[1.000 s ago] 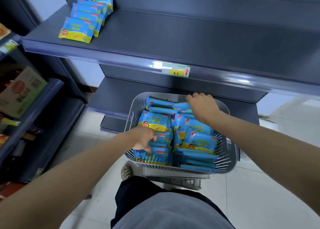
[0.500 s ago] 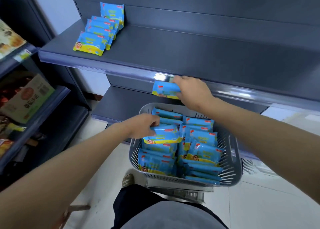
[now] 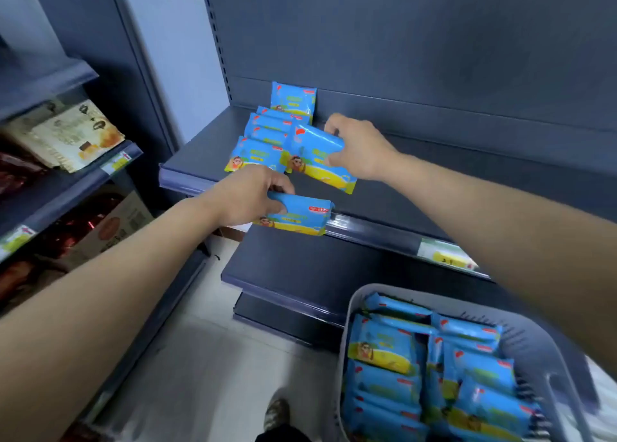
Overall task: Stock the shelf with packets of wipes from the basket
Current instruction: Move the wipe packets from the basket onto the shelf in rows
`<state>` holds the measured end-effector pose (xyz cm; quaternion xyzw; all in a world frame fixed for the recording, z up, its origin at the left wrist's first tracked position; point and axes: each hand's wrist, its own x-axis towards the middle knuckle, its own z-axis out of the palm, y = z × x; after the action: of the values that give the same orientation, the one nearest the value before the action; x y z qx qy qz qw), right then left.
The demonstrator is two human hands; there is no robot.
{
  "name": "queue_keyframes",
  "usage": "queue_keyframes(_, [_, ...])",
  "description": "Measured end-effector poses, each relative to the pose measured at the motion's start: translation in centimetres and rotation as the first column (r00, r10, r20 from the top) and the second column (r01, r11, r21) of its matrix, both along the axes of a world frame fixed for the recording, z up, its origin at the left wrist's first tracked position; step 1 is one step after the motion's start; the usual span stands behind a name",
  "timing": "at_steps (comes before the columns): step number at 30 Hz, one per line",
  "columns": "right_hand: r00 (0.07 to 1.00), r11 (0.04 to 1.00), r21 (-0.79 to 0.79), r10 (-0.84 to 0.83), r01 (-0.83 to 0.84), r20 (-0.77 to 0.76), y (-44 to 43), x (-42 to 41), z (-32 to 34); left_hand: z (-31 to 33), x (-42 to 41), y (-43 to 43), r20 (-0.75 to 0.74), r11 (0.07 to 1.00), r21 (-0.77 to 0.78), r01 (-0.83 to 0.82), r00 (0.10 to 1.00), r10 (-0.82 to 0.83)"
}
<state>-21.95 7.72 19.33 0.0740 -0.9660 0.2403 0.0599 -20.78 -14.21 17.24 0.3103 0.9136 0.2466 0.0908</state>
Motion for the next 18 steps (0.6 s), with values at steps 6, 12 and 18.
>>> queue_keyframes(6, [0.99, 0.996, 0.032, 0.078, -0.083, 0.119, -6.7, -7.6, -2.9, -0.6, -5.5, -6.8, 0.099, 0.985, 0.132, -0.11, 0.99, 0.097])
queue_keyframes(12, [0.978, 0.984, 0.145, 0.078, -0.107, 0.191, -10.2, -12.8, -4.6, -0.4, -11.1, -10.7, 0.139, 0.974, 0.172, -0.148, 0.982, 0.125])
queue_keyframes(18, [0.989, 0.947, 0.318, -0.012, -0.035, 0.145, -10.3, -15.8, -4.3, 0.2, -15.4, -11.2, 0.143, 0.976, 0.186, -0.109, 0.986, 0.083])
